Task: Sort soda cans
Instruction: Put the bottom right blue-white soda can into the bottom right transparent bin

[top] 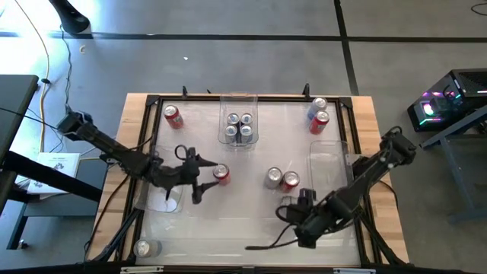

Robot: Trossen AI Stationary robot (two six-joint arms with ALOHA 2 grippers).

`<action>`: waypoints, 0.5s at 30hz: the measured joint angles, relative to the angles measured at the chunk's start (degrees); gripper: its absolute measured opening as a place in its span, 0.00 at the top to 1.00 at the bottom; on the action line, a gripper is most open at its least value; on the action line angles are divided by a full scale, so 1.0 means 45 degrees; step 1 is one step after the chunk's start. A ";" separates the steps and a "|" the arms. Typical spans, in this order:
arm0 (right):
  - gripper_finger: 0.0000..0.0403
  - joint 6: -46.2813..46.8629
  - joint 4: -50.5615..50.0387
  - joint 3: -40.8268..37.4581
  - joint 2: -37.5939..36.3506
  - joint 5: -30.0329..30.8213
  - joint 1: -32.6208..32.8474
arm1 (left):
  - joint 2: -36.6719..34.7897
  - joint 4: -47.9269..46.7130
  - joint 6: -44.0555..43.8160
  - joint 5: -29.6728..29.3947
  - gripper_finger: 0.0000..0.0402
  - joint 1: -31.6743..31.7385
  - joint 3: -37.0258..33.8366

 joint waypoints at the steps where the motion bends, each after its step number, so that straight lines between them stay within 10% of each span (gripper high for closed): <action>1: 0.28 0.0394 0.0210 -0.0475 0.0000 -0.0033 0.0004 | 0.0072 0.0004 -0.0105 -0.0095 0.26 -0.0139 0.0000; 15: 0.28 0.1315 0.0028 -0.2145 0.0000 -0.0080 -0.0534 | 0.1088 0.0613 -0.0498 -0.0529 0.26 -0.0473 0.0000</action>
